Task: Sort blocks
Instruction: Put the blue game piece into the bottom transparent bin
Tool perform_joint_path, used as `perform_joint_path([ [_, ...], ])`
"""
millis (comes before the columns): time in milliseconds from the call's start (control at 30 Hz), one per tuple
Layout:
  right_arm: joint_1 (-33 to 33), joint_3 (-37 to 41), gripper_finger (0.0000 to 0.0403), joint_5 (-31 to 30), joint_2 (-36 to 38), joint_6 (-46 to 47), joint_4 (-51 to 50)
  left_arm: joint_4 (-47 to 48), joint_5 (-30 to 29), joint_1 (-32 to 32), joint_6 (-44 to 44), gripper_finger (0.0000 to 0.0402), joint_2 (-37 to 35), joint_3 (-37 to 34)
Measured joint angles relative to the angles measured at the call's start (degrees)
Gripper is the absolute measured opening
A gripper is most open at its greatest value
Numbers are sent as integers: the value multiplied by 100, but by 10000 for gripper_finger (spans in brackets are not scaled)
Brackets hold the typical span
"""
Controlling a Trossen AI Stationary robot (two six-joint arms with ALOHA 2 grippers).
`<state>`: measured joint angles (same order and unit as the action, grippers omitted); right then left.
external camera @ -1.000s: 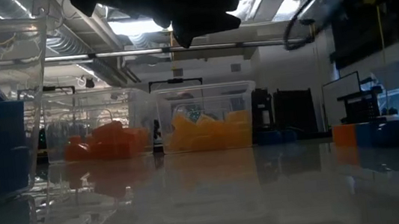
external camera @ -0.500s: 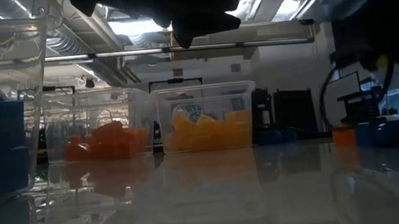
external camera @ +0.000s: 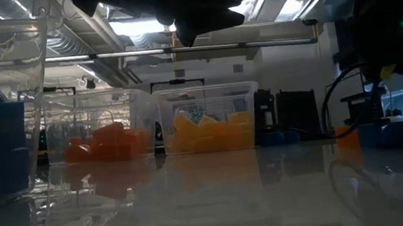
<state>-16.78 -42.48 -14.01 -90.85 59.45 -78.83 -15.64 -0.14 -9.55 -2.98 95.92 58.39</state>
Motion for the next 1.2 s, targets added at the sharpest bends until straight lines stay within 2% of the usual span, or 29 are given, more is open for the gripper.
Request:
perform_joint_path([
  [100, -13, -99, 2, 258, -3, -88, 383, -2, 0, -21, 3, 169, 0, 0],
  [200, -59, -249, 2, 254, -15, -304, 1001, 0, 0, -27, 33, 169, 0, 0],
  [433, -61, -468, 2, -162, -44, -803, 3214, 5, 0, -29, -34, 169, 0, 0],
  [700, -59, -481, 2, -544, -319, -1885, 5754, 16, 246, -285, -111, 169, 0, 0],
  [833, -59, -483, 2, -914, -415, -2267, 6291, 10, 315, -525, -109, 169, 0, 0],
  [1033, -43, -684, 2, -1243, -377, -2772, 6280, 5, 288, -805, 158, 169, 0, 0],
  [1200, -46, -1003, 2, -1352, -376, -3327, 6233, -35, -199, -792, 528, 169, 60, 0],
])
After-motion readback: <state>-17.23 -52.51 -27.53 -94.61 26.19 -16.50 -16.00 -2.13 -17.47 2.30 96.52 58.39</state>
